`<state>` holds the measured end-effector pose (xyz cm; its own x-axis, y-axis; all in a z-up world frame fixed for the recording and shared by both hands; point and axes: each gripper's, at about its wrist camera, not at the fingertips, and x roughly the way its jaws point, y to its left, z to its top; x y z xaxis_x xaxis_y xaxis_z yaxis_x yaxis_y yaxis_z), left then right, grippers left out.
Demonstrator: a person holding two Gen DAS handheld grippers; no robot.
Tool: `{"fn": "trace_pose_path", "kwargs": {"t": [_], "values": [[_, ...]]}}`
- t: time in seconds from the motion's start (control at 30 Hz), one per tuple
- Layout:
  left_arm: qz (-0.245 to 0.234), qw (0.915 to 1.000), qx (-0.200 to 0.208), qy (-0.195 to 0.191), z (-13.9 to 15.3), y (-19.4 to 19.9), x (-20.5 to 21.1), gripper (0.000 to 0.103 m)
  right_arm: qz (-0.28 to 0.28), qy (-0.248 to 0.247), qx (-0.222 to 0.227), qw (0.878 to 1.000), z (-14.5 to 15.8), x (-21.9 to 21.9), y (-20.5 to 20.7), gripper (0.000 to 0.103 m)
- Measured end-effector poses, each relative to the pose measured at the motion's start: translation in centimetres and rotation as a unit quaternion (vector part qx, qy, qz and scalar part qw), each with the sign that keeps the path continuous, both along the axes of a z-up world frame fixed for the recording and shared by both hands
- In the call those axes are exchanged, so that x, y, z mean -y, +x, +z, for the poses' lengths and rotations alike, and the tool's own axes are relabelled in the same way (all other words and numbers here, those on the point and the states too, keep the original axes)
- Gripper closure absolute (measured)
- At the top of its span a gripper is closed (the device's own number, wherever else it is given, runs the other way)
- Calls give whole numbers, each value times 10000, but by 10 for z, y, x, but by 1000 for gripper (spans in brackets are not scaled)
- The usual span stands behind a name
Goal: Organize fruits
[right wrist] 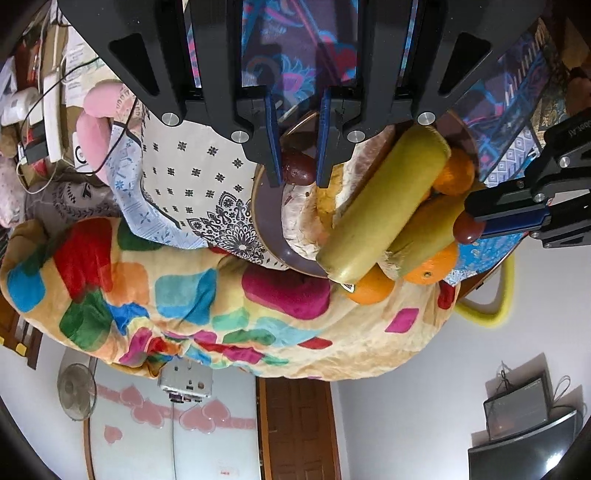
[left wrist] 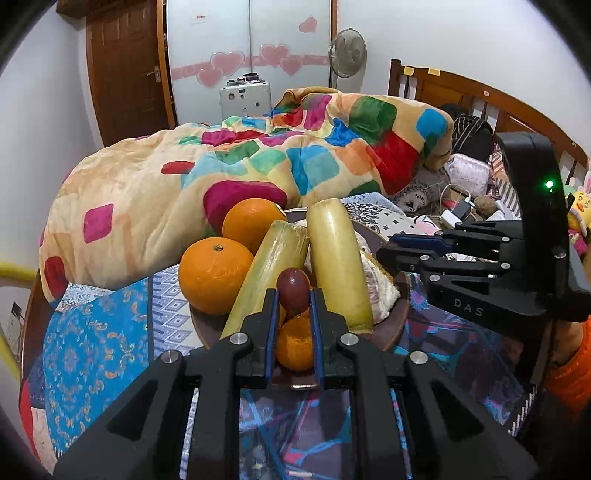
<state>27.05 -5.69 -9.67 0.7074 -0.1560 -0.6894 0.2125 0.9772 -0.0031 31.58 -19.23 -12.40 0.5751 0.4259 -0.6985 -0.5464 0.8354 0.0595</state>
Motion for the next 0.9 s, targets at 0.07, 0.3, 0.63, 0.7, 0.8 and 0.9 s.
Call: {"fn": "trace_pose_path", "kwargs": {"t": [0.07,0.3,0.63,0.7,0.8,0.9], "values": [[-9,10000,-54,-17,-3,2,1,88,23,-59,-4,10000,0,-1,-1,86],[-10,9999,-98,-75,-6,-1,0,79,-44,-175,76,9998,1,2,-3,72],[193,9985,417,-304,34,-46,-13,69,-122,99,551,9984,42,9,-40,66],[232,9971,628,-355,52,-63,-16,69,-141,159,746,9970,57,9,-57,66],[270,9942,935,-448,78,-93,-21,69,-140,335,966,9947,81,10,-84,66],[297,9902,1262,-514,100,-124,-26,65,-151,567,1206,9910,104,13,-116,64]]}}
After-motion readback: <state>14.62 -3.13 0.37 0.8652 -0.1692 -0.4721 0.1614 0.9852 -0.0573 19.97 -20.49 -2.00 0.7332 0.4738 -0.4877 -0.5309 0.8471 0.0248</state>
